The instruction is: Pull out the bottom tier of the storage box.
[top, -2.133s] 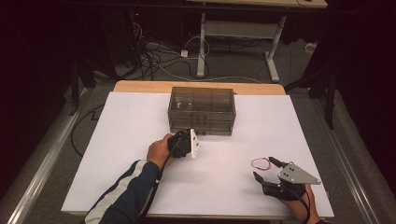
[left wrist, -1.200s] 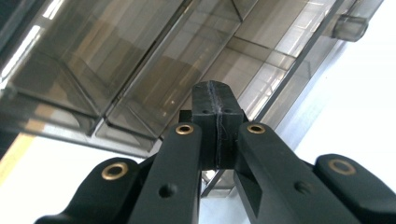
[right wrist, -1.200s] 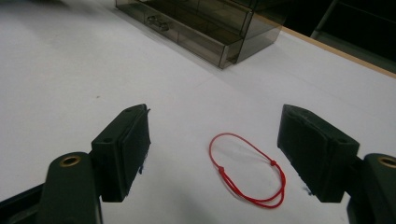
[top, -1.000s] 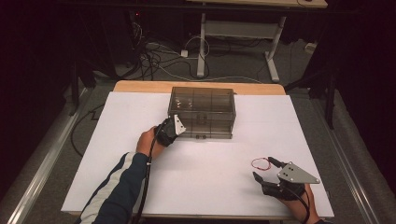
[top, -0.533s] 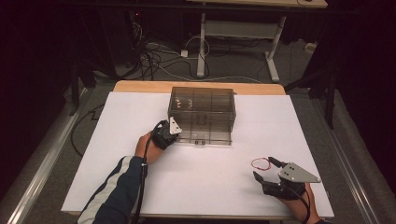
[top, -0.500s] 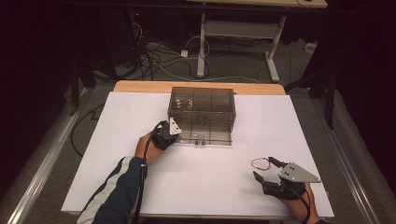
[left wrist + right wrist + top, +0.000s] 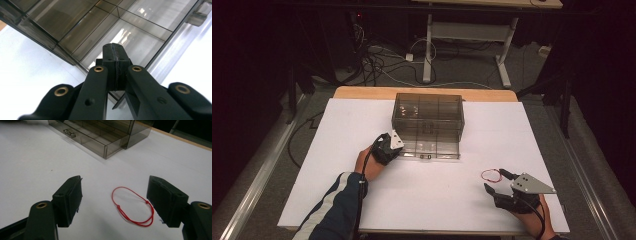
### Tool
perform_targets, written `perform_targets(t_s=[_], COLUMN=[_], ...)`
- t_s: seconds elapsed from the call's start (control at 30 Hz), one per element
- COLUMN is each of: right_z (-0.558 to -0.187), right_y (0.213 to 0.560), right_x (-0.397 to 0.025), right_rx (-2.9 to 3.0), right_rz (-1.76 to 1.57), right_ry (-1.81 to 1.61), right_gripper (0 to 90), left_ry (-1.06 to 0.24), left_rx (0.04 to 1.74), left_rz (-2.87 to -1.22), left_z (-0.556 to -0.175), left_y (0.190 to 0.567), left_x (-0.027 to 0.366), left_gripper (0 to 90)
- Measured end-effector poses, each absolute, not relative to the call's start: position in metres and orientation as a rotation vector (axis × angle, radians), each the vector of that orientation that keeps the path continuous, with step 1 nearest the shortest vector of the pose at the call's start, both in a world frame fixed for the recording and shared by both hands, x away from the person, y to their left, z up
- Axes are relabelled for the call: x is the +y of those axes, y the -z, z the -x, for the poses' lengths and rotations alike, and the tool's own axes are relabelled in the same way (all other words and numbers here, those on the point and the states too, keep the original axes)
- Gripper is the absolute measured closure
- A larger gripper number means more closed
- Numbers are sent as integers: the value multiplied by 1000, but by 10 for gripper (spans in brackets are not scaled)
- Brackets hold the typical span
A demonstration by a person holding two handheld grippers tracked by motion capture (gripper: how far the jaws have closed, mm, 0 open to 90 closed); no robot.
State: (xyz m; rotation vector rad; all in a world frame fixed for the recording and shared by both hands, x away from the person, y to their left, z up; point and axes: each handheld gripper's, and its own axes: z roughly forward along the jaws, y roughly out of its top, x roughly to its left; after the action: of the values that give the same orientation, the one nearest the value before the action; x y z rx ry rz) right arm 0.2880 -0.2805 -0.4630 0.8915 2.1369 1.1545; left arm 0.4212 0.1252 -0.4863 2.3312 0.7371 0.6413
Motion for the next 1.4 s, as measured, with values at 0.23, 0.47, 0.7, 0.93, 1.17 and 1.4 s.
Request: perform_targets(t_s=[0.23, 0.47, 0.7, 0.93, 1.17, 1.4], right_z=[-291, -293, -306, -310, -314, -318], right_y=[464, 466, 466, 464, 465, 467], right_x=[-282, -285, -297, -294, -288, -286], right_rx=[2150, 2172, 2200, 2244, 2278, 2298], right_rz=[-899, -919, -1027, -996, -982, -978], right_ry=[-1130, -1088, -1095, -1091, -1074, -1055], right_gripper=[349, 407, 484, 513, 524, 548], left_ry=[-654, -691, -759, -814, -826, -800], left_rx=[711, 682, 668, 650, 660, 692], left_rz=[-2341, -2332, -2144, -2026, -2001, -2050], left_z=[-416, -409, -387, -354, -330, -308], left_y=[486, 484, 453, 440, 439, 458], left_x=[126, 128, 152, 189, 224, 230], left_gripper=[875, 873, 872, 825, 720, 495])
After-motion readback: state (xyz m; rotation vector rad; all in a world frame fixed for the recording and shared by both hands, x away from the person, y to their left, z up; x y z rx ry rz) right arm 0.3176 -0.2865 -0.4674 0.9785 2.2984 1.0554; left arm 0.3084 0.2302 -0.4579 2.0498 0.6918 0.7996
